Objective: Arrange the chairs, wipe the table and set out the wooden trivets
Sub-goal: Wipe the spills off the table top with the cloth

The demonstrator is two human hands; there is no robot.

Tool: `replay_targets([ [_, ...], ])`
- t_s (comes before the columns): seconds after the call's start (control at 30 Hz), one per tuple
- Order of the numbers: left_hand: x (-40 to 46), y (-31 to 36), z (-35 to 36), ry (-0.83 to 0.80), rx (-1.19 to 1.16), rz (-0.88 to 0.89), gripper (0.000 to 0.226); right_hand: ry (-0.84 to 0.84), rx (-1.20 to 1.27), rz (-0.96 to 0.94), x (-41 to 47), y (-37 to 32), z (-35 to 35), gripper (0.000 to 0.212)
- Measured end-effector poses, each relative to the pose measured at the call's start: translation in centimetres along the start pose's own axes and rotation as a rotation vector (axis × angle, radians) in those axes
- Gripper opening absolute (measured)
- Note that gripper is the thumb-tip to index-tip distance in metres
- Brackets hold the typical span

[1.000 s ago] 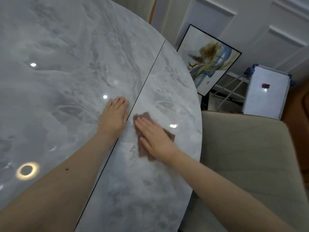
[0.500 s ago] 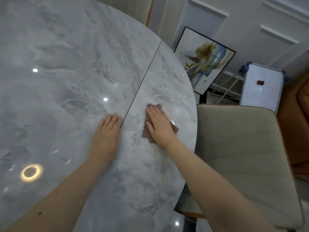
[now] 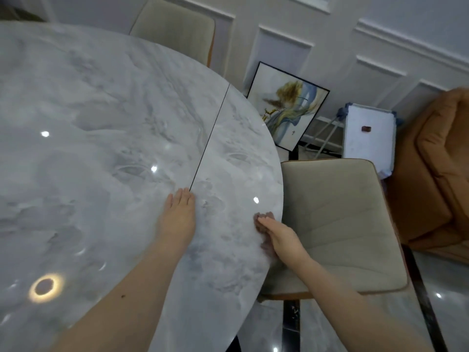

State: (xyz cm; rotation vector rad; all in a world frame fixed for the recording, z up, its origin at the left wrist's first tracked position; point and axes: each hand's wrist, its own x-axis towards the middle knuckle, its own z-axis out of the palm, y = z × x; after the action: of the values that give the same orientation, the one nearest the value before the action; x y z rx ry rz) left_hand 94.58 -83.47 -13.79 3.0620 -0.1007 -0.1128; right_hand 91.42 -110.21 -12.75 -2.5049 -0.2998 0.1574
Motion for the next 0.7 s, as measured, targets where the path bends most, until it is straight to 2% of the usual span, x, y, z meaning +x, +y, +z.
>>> replay_targets([
  [0.1,-1.4,0.9,-1.5,-0.052,-0.061,0.007,0.062,0.241,0.338,0.22,0.7,-2.8,-1.8,0.036],
  [0.2,-2.6,1.1,-2.5,0.025,-0.178,-0.032,0.052,0.287,0.785,0.429,0.7,-4.6,-2.0,0.036],
  [0.3,-4.5,2.3,-4.1,0.074,-0.421,-0.132,0.041,0.214,1.056,0.59,0.4,-5.5,-1.7,0.034],
  [0.4,-5.6,3.9,-4.9,0.026,-0.574,-0.151,0.035,0.149,1.266,0.711,0.0,-6.7,-1.1,0.034],
  [0.57,-8.2,7.0,-6.2,-0.022,-0.872,-0.273,0.027,-0.004,1.401,0.627,-1.9,-10.1,-2.1,0.028],
  [0.7,-11.7,9.4,-7.6,0.047,-1.01,-0.406,0.024,-0.191,1.481,0.642,-3.9,-11.6,-2.4,0.023],
])
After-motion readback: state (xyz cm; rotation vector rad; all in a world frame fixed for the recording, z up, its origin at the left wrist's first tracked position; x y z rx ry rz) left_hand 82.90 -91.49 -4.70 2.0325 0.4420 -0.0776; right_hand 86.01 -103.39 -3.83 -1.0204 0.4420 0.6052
